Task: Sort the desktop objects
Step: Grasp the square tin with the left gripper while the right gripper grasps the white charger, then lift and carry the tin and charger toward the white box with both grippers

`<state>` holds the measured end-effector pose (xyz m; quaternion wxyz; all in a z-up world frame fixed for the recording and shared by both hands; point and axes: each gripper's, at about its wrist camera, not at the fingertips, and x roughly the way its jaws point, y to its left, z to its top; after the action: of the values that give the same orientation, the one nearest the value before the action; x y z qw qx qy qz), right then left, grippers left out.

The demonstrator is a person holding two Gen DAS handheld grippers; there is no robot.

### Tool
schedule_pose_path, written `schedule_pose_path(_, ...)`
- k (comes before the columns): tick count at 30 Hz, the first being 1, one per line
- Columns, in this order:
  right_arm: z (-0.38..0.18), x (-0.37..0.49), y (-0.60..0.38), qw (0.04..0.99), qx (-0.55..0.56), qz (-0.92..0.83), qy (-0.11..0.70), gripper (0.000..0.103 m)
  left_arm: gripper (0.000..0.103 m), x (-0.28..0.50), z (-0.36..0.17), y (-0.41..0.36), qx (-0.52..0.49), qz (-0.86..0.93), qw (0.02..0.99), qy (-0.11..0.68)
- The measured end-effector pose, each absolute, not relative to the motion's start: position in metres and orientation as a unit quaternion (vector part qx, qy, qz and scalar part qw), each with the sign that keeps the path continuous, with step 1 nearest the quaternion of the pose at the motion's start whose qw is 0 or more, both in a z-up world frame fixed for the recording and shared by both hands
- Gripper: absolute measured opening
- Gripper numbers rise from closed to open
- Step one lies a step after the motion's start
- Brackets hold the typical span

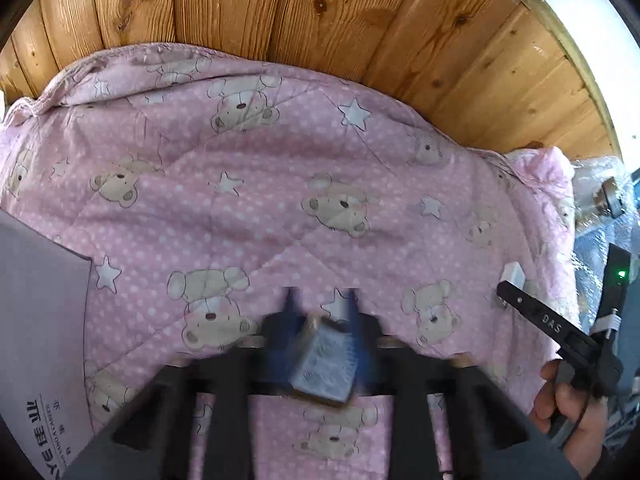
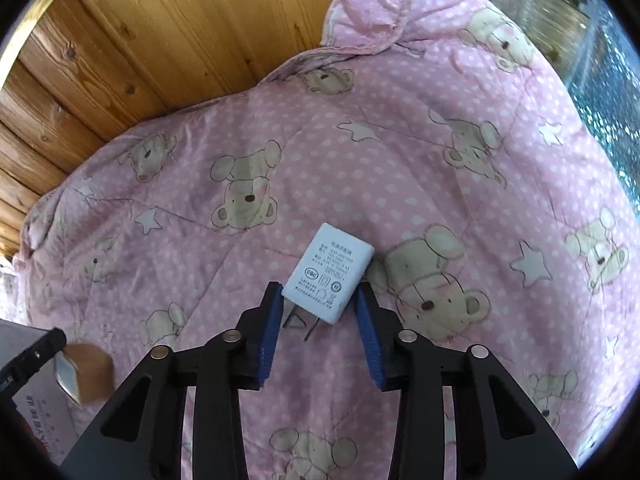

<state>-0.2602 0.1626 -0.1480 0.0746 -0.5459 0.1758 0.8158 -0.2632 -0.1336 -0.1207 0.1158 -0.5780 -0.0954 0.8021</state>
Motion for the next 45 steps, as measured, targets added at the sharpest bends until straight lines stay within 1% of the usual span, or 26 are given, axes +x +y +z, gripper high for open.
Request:
schedule_pose_path(6,-0.143,-0.251,0.166,0.069,-0.545,0.812,0.199,0.037,0.016,-0.257,-0.127,-0.151,-0.592,0.786,0.118,-0.129)
schedule_pose_path(8,-0.141,-0.239,0.172,0.068,-0.546,0.811,0.199,0.037,0.025,-0.259,-0.132,-0.154,-0.600,0.780,0.104,-0.142)
schedule_pose_path(9,-0.140,-0.232,0.179,0.069,-0.547,0.811,0.196,0.037,0.032,-0.262,-0.136,-0.153,-0.605,0.776,0.097,-0.147)
schedule_pose_path(10,-0.141,-0.226,0.173,0.071,-0.551,0.809,0.192,0.037,0.035,-0.264,-0.140,-0.152,-0.611,0.771,0.091,-0.153)
schedule_pose_path(14,-0.151,-0.239,0.155,0.070,-0.557,0.807,0.184,0.038,0.042,-0.261,-0.138,-0.156,-0.615,0.768,0.078,-0.162)
schedule_pose_path(15,-0.151,-0.239,0.154,0.070,-0.556,0.808,0.181,0.038,0.050,-0.260,-0.136,-0.159,-0.612,0.770,0.075,-0.165)
schedule_pose_path(16,-0.152,-0.239,0.154,0.069,-0.555,0.809,0.177,0.039,0.054,-0.259,-0.137,-0.160,-0.612,0.770,0.074,-0.166)
schedule_pose_path(17,-0.152,-0.239,0.153,0.068,-0.555,0.810,0.175,0.039,0.054,-0.258,-0.137,-0.162,-0.612,0.769,0.076,-0.168)
schedule_pose_path(20,-0.152,-0.237,0.154,0.066,-0.553,0.811,0.179,0.039,0.055,-0.247,-0.125,-0.160,-0.590,0.785,0.115,-0.151)
schedule_pose_path(22,-0.153,-0.236,0.154,0.064,-0.551,0.812,0.180,0.039,0.069,-0.237,-0.114,-0.154,-0.572,0.796,0.154,-0.127)
schedule_pose_path(24,-0.153,-0.235,0.154,0.065,-0.550,0.813,0.178,0.039,0.076,-0.231,-0.108,-0.147,-0.562,0.803,0.170,-0.103)
schedule_pose_path(27,-0.153,-0.235,0.151,0.071,-0.550,0.814,0.175,0.039,0.077,-0.233,-0.116,-0.132,-0.572,0.798,0.178,-0.063)
schedule_pose_path(28,-0.153,-0.235,0.151,0.073,-0.550,0.814,0.173,0.038,0.071,-0.235,-0.124,-0.130,-0.580,0.793,0.177,-0.055)
schedule_pose_path(29,-0.153,-0.235,0.150,0.074,-0.551,0.813,0.173,0.037,0.059,-0.236,-0.130,-0.130,-0.588,0.788,0.175,-0.051)
schedule_pose_path(30,-0.152,-0.235,0.150,0.074,-0.552,0.812,0.175,0.037,0.055,-0.237,-0.134,-0.130,-0.591,0.786,0.174,-0.050)
schedule_pose_path(38,-0.131,-0.216,0.151,0.062,-0.545,0.816,0.183,0.036,0.054,-0.227,-0.113,-0.135,-0.577,0.796,0.171,-0.056)
schedule_pose_path(45,-0.123,-0.207,0.125,0.038,-0.552,0.812,0.187,0.036,0.054,-0.209,-0.100,-0.133,-0.588,0.791,0.163,-0.054)
